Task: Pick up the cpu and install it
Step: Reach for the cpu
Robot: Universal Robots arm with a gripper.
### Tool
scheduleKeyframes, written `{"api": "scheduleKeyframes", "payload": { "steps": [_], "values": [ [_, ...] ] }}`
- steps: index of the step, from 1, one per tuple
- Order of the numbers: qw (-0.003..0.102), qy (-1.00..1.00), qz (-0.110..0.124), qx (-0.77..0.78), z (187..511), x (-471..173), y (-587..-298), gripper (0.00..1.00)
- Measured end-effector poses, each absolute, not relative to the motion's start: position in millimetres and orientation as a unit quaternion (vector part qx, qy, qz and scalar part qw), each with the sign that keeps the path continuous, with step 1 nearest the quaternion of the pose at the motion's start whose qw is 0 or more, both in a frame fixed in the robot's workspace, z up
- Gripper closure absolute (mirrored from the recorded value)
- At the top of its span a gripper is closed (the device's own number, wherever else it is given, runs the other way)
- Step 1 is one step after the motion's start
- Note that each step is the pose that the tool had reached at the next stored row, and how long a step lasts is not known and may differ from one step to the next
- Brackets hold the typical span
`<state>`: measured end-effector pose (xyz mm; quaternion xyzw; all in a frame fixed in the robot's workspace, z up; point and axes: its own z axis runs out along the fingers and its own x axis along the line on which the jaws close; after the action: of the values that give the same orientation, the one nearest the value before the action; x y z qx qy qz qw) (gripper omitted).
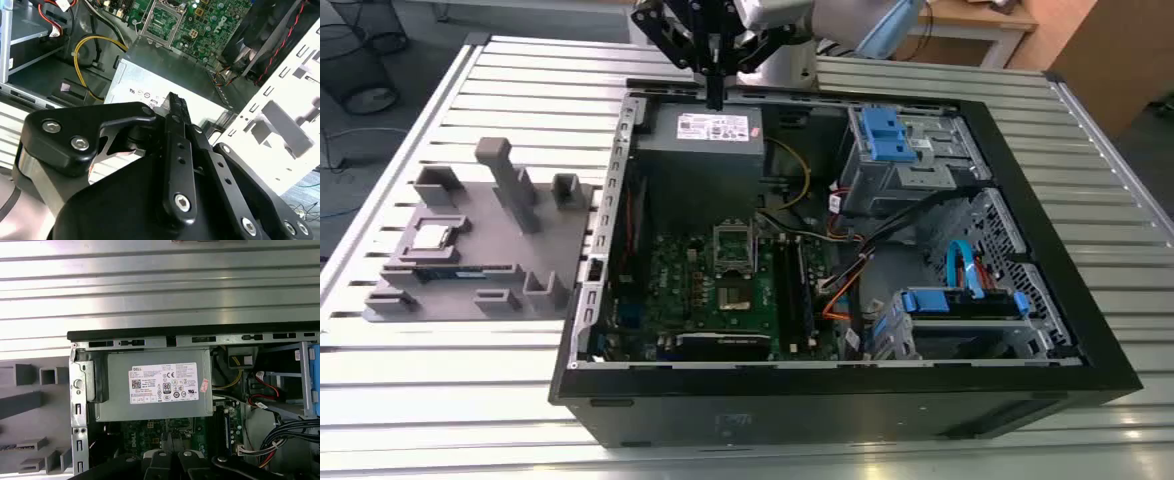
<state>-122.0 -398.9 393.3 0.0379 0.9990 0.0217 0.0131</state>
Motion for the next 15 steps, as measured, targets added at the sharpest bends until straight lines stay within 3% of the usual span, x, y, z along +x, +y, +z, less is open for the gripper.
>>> {"api": "scheduleKeyframes", "payload": {
  "steps": [15],
  "values": [
    [0.013,0.999,0.022,0.038,393.3,-125.1,-399.0,0.89]
  ]
}}
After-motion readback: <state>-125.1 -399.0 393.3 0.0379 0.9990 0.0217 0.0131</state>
